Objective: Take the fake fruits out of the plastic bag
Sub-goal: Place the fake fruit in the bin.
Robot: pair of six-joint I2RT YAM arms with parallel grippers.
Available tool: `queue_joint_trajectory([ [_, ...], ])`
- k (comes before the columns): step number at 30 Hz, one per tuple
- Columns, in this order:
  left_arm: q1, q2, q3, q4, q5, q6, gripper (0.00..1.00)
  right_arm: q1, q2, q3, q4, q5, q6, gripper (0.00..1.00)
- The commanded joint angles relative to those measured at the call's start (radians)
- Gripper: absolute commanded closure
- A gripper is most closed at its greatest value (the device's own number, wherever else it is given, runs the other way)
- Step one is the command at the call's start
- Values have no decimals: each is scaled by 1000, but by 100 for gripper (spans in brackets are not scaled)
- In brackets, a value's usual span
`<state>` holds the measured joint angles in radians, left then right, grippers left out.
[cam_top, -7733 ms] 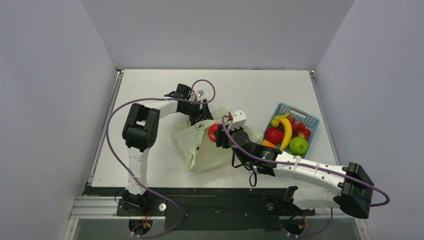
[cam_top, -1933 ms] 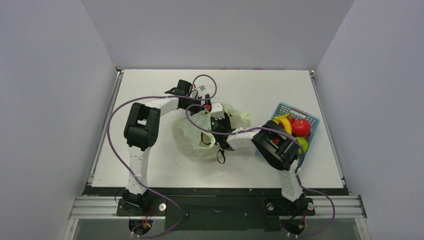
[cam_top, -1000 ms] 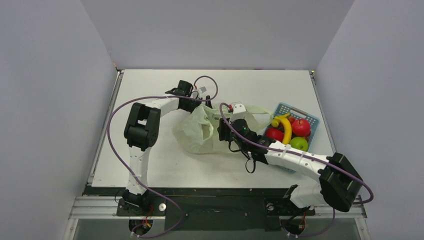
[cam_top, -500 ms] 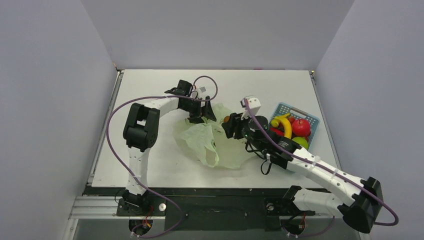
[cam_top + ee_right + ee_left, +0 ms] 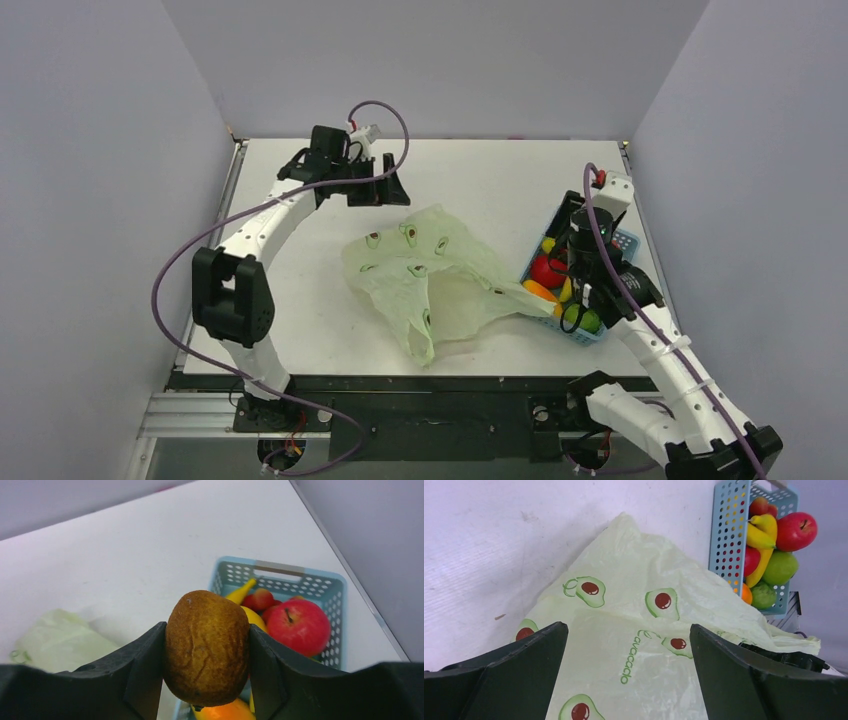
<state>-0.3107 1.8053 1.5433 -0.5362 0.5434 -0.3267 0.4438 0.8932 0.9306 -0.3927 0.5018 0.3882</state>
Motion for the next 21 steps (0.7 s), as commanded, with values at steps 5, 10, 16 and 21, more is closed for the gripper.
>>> queue_joint_trajectory([
  [5,-1,-198,29,10,23,-47,8,-163,-23,-135,-137,-75,107,97],
  [10,-36,-369,-74,58,52,-102,7,-184,-43,-252,-134,-152,164,90],
  [16,-88,-667,-287,94,-1,-148,4,-206,-46,-362,-54,-203,226,69],
  [21,-94,-884,-425,63,-77,-173,3,-210,-50,-397,-9,-227,240,50],
])
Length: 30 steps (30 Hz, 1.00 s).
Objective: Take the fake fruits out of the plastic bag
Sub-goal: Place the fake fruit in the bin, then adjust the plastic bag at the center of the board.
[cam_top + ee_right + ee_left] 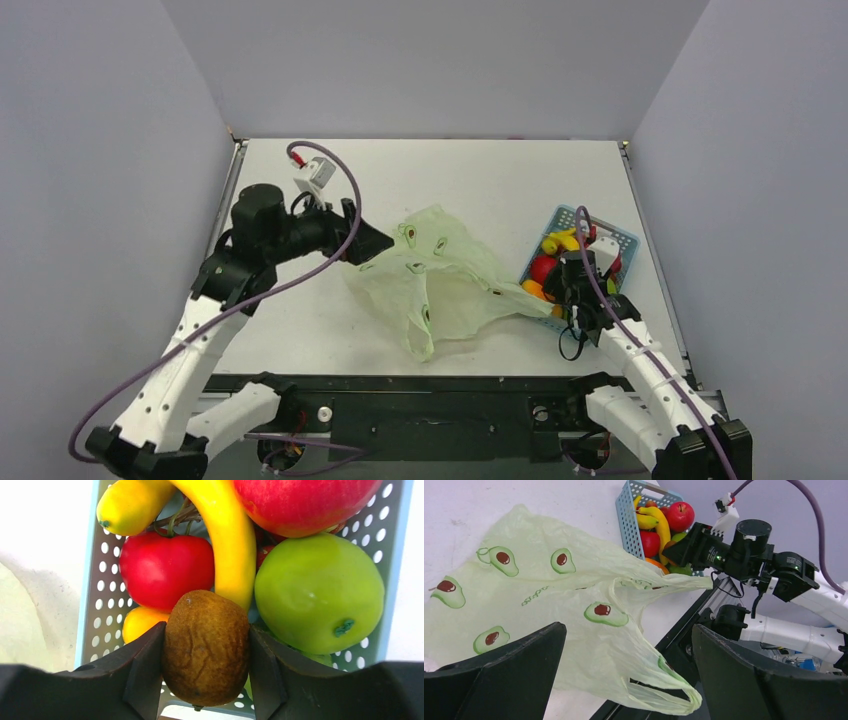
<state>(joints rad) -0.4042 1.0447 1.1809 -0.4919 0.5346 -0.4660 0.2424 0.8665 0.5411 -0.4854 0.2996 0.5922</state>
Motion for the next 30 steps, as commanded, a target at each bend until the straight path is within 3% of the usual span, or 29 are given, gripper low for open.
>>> queue_joint_trajectory([
  [1,-1,-174,-68,-3,-87,-35,3,-9,-31,-2,75,-26,35,48],
  [11,-1,-433,-1,-142,-304,67,3,-9,-175,85,-81,6,29,27],
  [18,-1,-544,66,-44,-424,90,3,-8,-335,247,-161,-80,-8,27],
  [24,0,-618,93,35,-459,105,3,-9,-379,546,-315,39,-104,23],
  [30,0,-642,105,26,-464,100,3,-8,-375,567,-361,18,-75,20],
])
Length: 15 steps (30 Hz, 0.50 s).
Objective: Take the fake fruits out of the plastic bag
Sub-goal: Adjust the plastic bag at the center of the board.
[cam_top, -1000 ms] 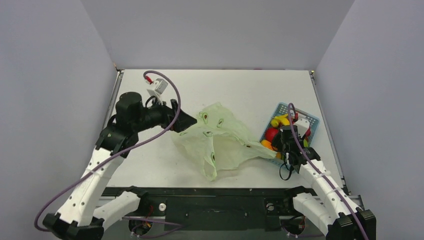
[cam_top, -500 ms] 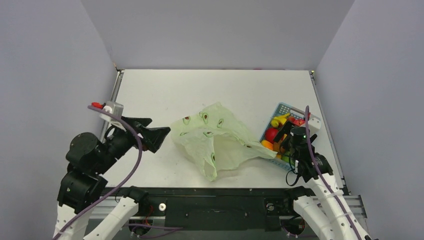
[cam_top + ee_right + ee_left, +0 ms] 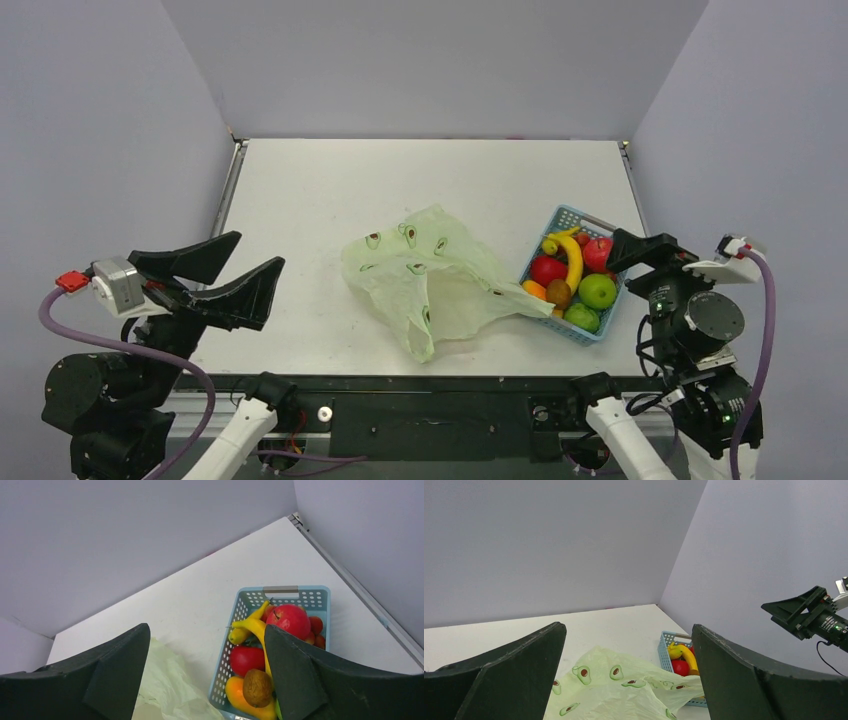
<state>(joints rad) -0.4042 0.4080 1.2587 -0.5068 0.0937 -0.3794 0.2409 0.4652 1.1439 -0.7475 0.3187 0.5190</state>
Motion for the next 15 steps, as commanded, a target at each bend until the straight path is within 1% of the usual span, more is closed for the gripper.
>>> queue_joint_trajectory([
  [1,0,-6,30,31,-21,13,3,-7,29,-50,-99,-19,22,20],
  [3,0,-8,39,13,-21,16,3,-8,39,-109,-96,-100,73,20],
  [5,0,-12,50,-7,-26,25,3,-7,52,-228,-71,-262,119,20],
  [6,-1,-13,54,-11,-28,31,3,-7,58,-265,-35,-309,144,20],
  [7,-1,-17,55,-18,-31,33,3,-7,62,-344,-9,-389,154,20],
  [9,-2,-20,55,-25,-34,37,3,-2,90,-441,110,-501,182,21],
  [11,-1,-20,54,-29,-31,40,3,21,122,-509,196,-548,222,21],
  [12,-1,-21,52,-31,-29,41,3,57,134,-526,224,-557,257,22],
  [13,-1,-21,51,-35,-28,42,3,83,161,-555,292,-573,280,23],
  [14,-1,-21,50,-38,-25,42,3,149,174,-569,333,-578,333,24],
  [15,-1,-21,50,-43,-24,43,3,194,205,-597,437,-584,367,24],
])
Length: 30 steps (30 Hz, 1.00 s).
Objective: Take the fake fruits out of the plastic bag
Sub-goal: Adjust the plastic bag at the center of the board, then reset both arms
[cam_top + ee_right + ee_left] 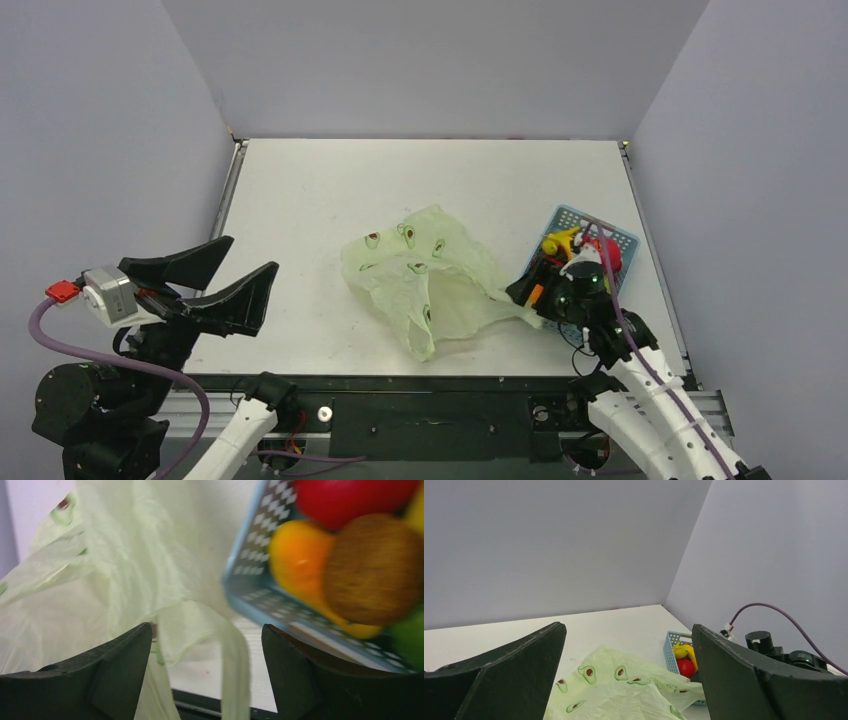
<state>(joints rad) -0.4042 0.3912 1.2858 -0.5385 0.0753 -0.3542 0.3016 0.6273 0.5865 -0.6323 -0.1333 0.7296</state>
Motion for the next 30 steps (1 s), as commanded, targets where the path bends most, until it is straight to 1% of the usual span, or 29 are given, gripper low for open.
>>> queue_joint_trajectory([
  [1,-1,-5,25,-17,-5,18,3,220,63,-51,372,-135,219,25],
  [2,-1,-6,26,-19,-5,17,3,268,107,-58,461,-130,243,26],
  [3,-1,-7,29,-23,-5,16,3,355,133,-54,494,-125,271,26],
  [4,-1,-9,32,-25,-6,15,3,394,184,-26,531,-110,274,27],
  [5,-1,-11,33,-26,-6,15,3,461,205,18,537,-93,264,28],
  [7,-1,-12,40,-35,-8,16,3,523,252,98,497,-45,211,29],
  [8,-1,-12,48,-40,-9,21,3,540,262,126,428,-19,188,29],
  [9,-1,-12,51,-53,-12,23,3,544,262,178,388,49,141,29],
  [10,-1,-10,60,-60,-15,30,3,547,253,204,295,89,114,29],
  [11,-1,-9,64,-74,-18,34,3,548,236,254,194,198,62,28],
  [12,-1,-10,72,-79,-21,41,3,547,228,281,145,255,15,26],
  [13,-1,-11,74,-86,-25,44,3,546,218,336,48,376,-8,25],
  [14,-1,-12,78,-89,-29,48,3,545,198,363,2,434,-48,23],
  [15,-1,-12,79,-92,-31,51,3,545,178,418,-69,530,-68,21],
  [17,-1,-10,83,-96,-41,59,3,545,147,495,-154,652,-123,19],
  [19,-1,-6,94,-96,-51,72,3,544,113,575,-204,739,-178,18],
  [22,-1,-1,110,-90,-66,84,3,546,54,689,-224,835,-248,17],
  [24,-1,3,123,-81,-97,93,3,547,3,741,-215,861,-287,17],
  [26,-1,2,134,-75,-113,99,3,547,-43,775,-192,870,-329,17],
  [30,-1,3,146,-67,-132,112,3,546,-143,787,-111,853,-398,17],
])
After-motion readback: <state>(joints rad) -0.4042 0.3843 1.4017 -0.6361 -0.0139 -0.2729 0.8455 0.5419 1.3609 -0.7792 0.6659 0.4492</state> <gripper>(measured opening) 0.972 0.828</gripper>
